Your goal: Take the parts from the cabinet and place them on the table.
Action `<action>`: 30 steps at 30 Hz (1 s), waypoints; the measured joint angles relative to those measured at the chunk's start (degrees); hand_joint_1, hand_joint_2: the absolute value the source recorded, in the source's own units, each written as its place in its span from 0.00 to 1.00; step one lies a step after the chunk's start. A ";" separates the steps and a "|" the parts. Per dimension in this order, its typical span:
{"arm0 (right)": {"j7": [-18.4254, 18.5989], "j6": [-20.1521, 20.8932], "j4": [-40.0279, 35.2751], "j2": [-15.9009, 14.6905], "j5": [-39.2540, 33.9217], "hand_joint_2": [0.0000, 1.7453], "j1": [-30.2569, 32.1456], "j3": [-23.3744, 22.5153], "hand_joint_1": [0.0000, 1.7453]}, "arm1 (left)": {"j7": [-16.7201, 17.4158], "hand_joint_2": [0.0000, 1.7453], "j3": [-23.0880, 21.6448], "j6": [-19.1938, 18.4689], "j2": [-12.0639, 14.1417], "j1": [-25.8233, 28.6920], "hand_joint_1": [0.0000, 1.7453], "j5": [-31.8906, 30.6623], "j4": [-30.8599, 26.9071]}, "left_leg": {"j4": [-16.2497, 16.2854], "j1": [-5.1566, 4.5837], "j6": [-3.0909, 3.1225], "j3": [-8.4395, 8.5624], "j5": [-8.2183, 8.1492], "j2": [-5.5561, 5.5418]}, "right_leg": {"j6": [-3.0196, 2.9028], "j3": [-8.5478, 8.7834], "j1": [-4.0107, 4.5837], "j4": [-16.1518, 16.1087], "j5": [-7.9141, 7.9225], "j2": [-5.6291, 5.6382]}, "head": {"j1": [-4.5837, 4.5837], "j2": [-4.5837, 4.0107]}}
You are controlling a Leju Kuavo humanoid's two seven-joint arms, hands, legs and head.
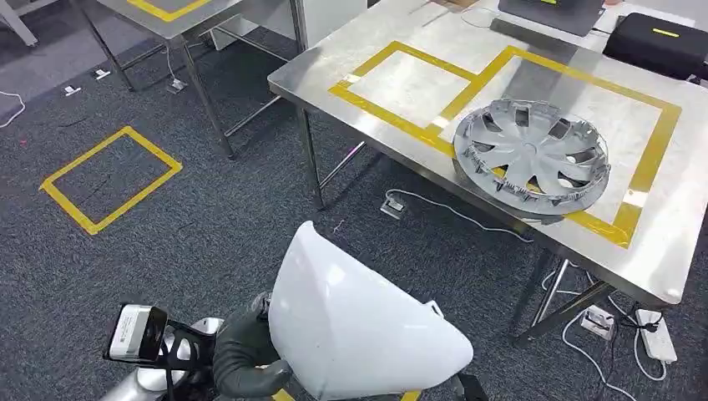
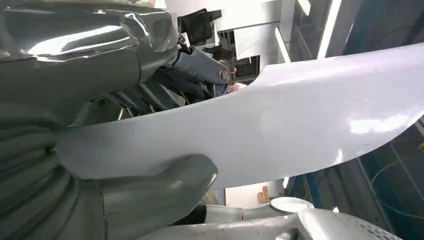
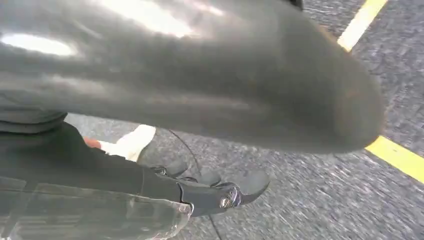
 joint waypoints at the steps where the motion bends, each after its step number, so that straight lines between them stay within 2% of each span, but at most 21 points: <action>1: -0.20 0.09 0.00 0.02 -0.02 0.00 0.02 0.00 0.00 | 0.00 1.00 0.02 0.02 0.02 0.08 1.00 -0.07 0.00 | 5.18 0.07 -0.25 -2.55 -2.35 0.09 | -0.30 0.25 0.07 0.01 -0.20 -0.01 | 0.00 0.00; 3: -0.50 0.31 0.02 0.11 -0.09 0.00 0.10 0.02 0.00 | 0.07 1.00 0.02 0.18 0.11 0.44 1.00 -0.15 0.00 | 14.53 0.07 -0.48 -7.72 -5.58 0.29 | -0.75 0.55 0.39 0.03 -0.59 -0.02 | 0.00 0.00; 4: -0.61 0.46 0.02 0.13 -0.07 0.00 0.14 0.04 0.00 | 0.09 1.00 0.02 0.17 0.15 0.61 1.00 -0.22 0.00 | 16.13 0.07 -0.44 -8.90 -5.49 0.31 | -0.90 0.71 0.54 0.03 -0.73 -0.02 | 0.00 0.00; 5: -0.70 0.55 0.02 0.13 -0.07 0.00 0.16 0.11 0.00 | 0.15 1.00 0.02 0.17 0.20 0.78 1.00 -0.28 0.00 | 15.07 0.06 -0.21 -8.92 -3.93 0.32 | -0.94 1.04 0.66 0.03 -1.03 0.01 | 0.00 0.00; 8: -0.72 0.55 0.02 0.26 -0.07 0.00 0.16 0.28 0.00 | 0.15 1.00 0.20 0.17 0.26 0.85 1.00 -0.63 -0.22 | 0.00 -0.29 1.36 -1.87 4.40 0.42 | -0.74 2.59 0.94 -0.04 -2.00 0.16 | 0.00 0.00; 9: -0.72 0.55 0.02 0.44 -0.07 0.00 0.14 0.33 0.00 | 0.18 1.00 0.33 0.17 0.31 0.86 1.00 -0.68 -0.33 | -2.07 -0.65 2.13 -0.53 3.82 0.68 | -0.55 2.69 0.91 -0.10 -2.26 0.14 | 0.16 0.00; 10: -0.72 0.55 0.02 0.46 -0.07 0.00 0.00 0.33 0.00 | 0.24 1.00 0.44 0.15 0.26 0.89 1.00 -0.79 -0.39 | -3.10 -0.94 2.42 0.04 3.43 0.87 | -0.20 2.46 1.50 -0.05 -2.45 0.16 | 0.09 0.00; 12: -0.72 0.55 0.02 0.44 -0.09 0.00 0.20 0.37 0.00 | 0.35 1.00 0.57 0.09 0.37 1.26 1.00 -0.81 -0.66 | -3.50 -1.23 2.91 -0.20 3.16 0.80 | 0.69 2.66 1.27 0.55 -2.04 0.00 | 0.11 0.00; 13: -0.72 0.55 0.02 0.44 -0.07 0.00 0.19 0.39 0.00 | 0.37 1.00 0.57 -0.02 0.39 1.35 1.00 -0.85 -0.72 | -3.70 -1.09 3.22 0.20 3.10 0.61 | 0.79 3.01 1.29 0.33 -2.05 -0.05 | 0.04 0.00; 15: -0.74 0.55 0.02 0.46 -0.09 0.00 0.00 0.44 0.00 | 0.35 1.00 0.57 -0.20 0.33 1.39 1.00 -0.85 -0.87 | -4.62 -0.57 3.43 1.66 3.31 0.49 | 0.75 1.55 1.14 2.87 -3.62 0.02 | 0.20 0.00; 18: -0.74 0.55 0.02 0.17 -0.09 0.00 -0.05 0.46 0.00 | 0.42 1.00 0.52 -0.22 0.33 1.59 1.00 -0.92 -0.96 | -4.60 -0.65 3.67 1.84 2.79 0.40 | 0.16 -6.62 1.03 16.41 -8.23 0.06 | 0.20 0.00; 19: -0.74 0.55 0.02 0.13 -0.09 0.00 0.13 0.50 0.00 | 0.42 1.00 0.52 -0.22 0.33 1.72 1.00 -0.90 -0.96 | -4.58 -0.64 3.64 1.99 2.58 0.25 | 0.46 -8.85 1.02 19.21 -8.60 0.06 | 0.20 0.00; 20: -0.72 0.55 0.04 0.09 -0.09 0.00 0.23 0.52 0.00 | 0.42 1.00 0.52 -0.24 0.31 1.85 1.00 -0.92 -0.96 | -4.58 -0.63 3.53 2.32 2.28 0.16 | 1.03 -9.50 0.95 18.80 -7.86 0.05 | 0.20 0.00; 21: -0.72 0.55 0.04 0.04 -0.09 0.00 0.28 0.55 0.00 | 0.42 1.00 0.52 -0.35 0.31 1.98 1.00 -0.98 -0.96 | -4.58 -0.62 3.36 2.93 1.87 0.00 | 2.04 -8.50 0.79 15.28 -5.62 0.05 | 0.22 0.00; 23: -0.72 0.52 0.04 -0.11 -0.26 0.00 0.34 0.59 0.00 | 0.44 1.00 0.52 -0.48 0.26 2.01 1.00 -1.25 -0.96 | -4.57 -0.60 2.92 4.50 0.84 -0.08 | 3.38 -3.93 0.51 3.73 0.60 0.03 | 0.22 0.00; 24: -0.72 0.46 0.06 -0.15 -0.28 0.00 0.40 0.63 0.00 | 0.48 1.00 0.52 -0.59 0.22 2.04 1.00 -1.27 -0.96 | -4.57 -0.64 2.63 4.39 0.41 -0.08 | 3.19 -2.84 0.50 0.10 2.43 -0.04 | 0.29 0.00; 25: -0.72 0.41 0.07 -0.20 -0.28 0.00 0.35 0.68 0.00 | 0.52 1.00 0.52 -0.68 0.19 2.11 1.00 -1.27 -0.96 | -4.38 -0.80 2.27 4.92 0.07 -0.17 | 1.48 -2.88 0.87 -0.12 0.71 -0.12 | 0.20 0.00; 27: -0.52 -0.04 0.07 -0.28 -0.48 0.00 0.46 0.70 0.00 | 0.55 1.00 0.53 -0.76 0.15 2.21 1.00 -1.46 -1.09 | -3.79 -0.77 1.58 4.72 -0.20 -0.15 | 0.06 -2.48 1.20 -0.11 1.46 0.00 | 0.11 0.00; 28: -0.30 -0.29 0.07 -0.28 -0.50 0.00 0.52 0.72 0.00 | 0.52 1.00 0.61 -0.83 0.13 2.23 1.00 -1.46 -1.18 | -3.93 -0.68 1.45 4.96 -0.35 -0.15 | -0.26 -2.25 1.23 -0.02 1.36 0.06 | 0.13 0.00; 29: -0.26 -0.48 0.02 -0.15 -0.50 0.00 0.45 0.74 0.00 | 0.55 1.00 0.70 -0.83 0.15 2.25 1.00 -1.55 -1.33 | -3.19 -0.66 1.21 4.66 -0.68 -0.11 | -0.43 -1.32 0.58 -0.23 1.37 0.19 | 0.13 0.00; 30: -0.22 -0.63 0.02 -0.31 -0.50 0.00 0.35 0.74 0.00 | 0.52 1.00 0.74 -0.85 0.13 2.21 1.00 -1.58 -1.38 | -0.67 -0.58 0.93 3.48 -0.88 0.07 | -0.85 -0.70 0.60 -0.31 1.05 0.17 | 0.05 0.00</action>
